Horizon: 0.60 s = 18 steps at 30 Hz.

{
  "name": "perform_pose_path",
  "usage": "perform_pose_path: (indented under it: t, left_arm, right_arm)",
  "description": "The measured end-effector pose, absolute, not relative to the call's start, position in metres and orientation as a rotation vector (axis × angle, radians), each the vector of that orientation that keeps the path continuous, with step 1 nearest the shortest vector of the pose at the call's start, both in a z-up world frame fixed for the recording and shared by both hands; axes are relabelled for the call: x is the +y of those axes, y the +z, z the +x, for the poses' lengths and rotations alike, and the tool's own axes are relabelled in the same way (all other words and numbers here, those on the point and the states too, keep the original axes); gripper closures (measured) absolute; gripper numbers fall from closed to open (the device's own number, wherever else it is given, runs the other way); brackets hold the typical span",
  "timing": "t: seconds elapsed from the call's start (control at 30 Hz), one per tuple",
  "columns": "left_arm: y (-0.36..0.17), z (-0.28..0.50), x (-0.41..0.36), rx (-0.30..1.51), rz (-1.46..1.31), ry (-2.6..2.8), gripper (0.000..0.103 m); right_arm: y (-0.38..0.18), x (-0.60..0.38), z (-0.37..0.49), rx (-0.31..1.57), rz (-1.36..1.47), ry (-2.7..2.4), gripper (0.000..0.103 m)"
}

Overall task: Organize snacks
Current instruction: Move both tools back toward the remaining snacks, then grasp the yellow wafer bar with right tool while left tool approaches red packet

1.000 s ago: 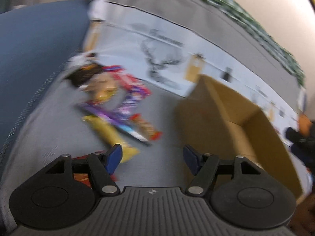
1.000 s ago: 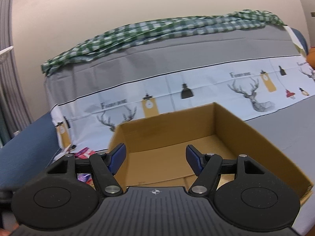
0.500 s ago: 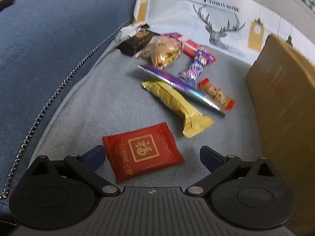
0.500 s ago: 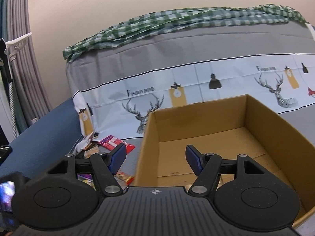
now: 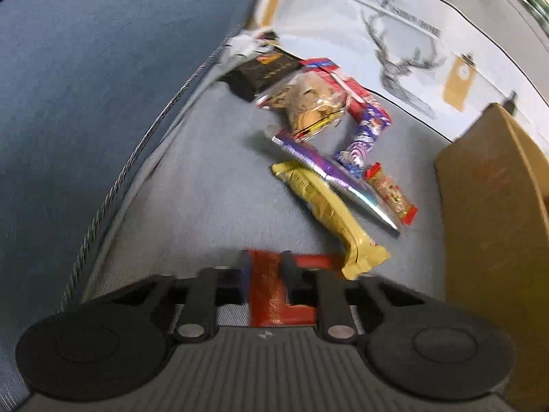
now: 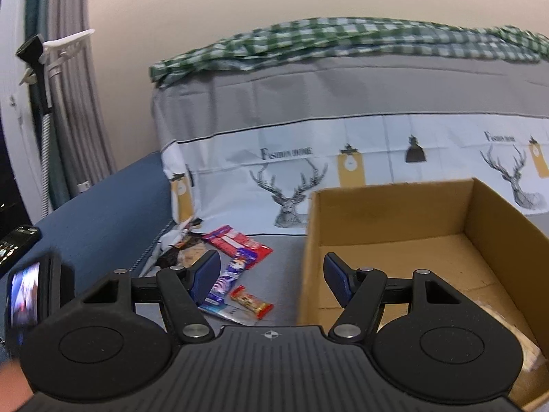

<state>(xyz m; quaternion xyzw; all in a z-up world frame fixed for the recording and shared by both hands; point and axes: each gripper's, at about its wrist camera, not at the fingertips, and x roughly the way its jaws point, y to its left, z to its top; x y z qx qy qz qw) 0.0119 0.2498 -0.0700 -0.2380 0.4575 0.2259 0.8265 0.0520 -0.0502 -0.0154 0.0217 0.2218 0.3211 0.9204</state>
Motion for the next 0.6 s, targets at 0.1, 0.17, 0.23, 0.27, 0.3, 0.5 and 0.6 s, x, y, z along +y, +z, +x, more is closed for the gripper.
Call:
perform_pose_path:
  t: [0.1,0.17,0.23,0.27,0.3,0.5,0.6]
  left_arm:
    - [-0.065,0.015,0.262,0.991,-0.449,0.394,0.087]
    - [-0.067,0.010,0.269,0.956,-0.538,0.343,0.086]
    - [-0.062,0.002,0.270,0.881,-0.579,0.321,0.083]
    - [-0.060,-0.002,0.270,0.842,-0.592,0.323,0.082]
    - [-0.057,-0.005,0.270,0.807,-0.606,0.338,0.077]
    - [-0.048,-0.020,0.277,0.695,-0.656,0.414,0.062]
    - [-0.047,-0.022,0.278,0.684,-0.662,0.415,0.060]
  right_arm:
    - [-0.014,-0.037,0.048,0.444,0.032,0.718,0.035]
    - [-0.015,-0.026,0.049,0.462,0.034,0.758,0.039]
    - [-0.018,-0.012,0.052,0.496,0.033,0.790,0.041]
    - [-0.020,-0.004,0.054,0.520,0.027,0.804,0.041]
    - [-0.023,0.005,0.057,0.549,0.011,0.818,0.041]
    - [-0.055,0.055,0.084,0.696,-0.064,0.834,0.041]
    - [-0.079,0.067,0.094,0.754,-0.087,0.843,0.040]
